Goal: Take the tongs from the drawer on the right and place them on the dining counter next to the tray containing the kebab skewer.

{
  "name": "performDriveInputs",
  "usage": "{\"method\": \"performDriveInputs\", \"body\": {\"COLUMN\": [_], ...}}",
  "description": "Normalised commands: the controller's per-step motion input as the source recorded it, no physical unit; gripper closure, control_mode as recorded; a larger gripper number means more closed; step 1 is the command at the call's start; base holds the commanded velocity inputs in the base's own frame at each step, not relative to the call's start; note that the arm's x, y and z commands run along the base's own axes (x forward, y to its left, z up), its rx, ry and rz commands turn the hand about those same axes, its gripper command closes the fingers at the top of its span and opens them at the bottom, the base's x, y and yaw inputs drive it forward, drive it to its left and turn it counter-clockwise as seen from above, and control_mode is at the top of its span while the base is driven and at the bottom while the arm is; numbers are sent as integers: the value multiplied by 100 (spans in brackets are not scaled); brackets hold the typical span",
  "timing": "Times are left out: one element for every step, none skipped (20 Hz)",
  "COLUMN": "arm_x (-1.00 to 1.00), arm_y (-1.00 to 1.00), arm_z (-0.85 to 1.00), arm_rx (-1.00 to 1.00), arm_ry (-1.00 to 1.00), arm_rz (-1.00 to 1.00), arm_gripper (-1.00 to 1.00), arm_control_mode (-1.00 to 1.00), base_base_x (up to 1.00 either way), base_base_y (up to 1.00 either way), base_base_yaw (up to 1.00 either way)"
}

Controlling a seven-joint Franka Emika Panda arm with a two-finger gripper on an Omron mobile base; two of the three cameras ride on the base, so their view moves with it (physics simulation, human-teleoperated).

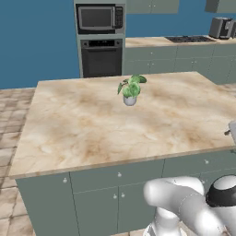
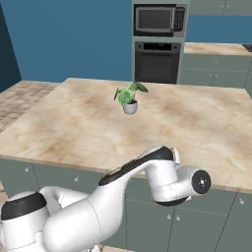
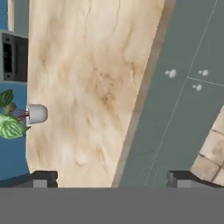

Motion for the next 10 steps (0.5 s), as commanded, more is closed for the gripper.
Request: {"method": "performDriveInputs", "body": {"arm_x": [-1, -4, -8, -16, -17, -16, -14, -11, -5, 0], "arm_y": [-75, -66, -54, -39, -24, -19, -8, 0, 0, 0], "arm_z": [-68, -66, -69, -69, -71, -71, -72, -73, -75, -75], "arm_rx": [39, 37, 34, 28, 23, 22, 17, 14, 11, 11], "arm_ry": [-23, -22, -20, -18, -17, -15, -13, -12, -11, -9], "arm_rz": [-37, -36, -34, -31, -27, -26, -23, -21, -20, -18], "arm_gripper": [-100, -100, -100, -100, -100, -100, -100, -100, -100, -100], "arm_control_mode": [-100, -100, -100, -100, -100, -100, -100, -100, -100, -100], "base_base_x": [0, 0, 0, 0, 0, 0, 0, 0, 0, 0], "base_base_y": [0, 0, 0, 0, 0, 0, 0, 0, 0, 0], "base_base_yaw": [0, 0, 0, 0, 0, 0, 0, 0, 0, 0]}}
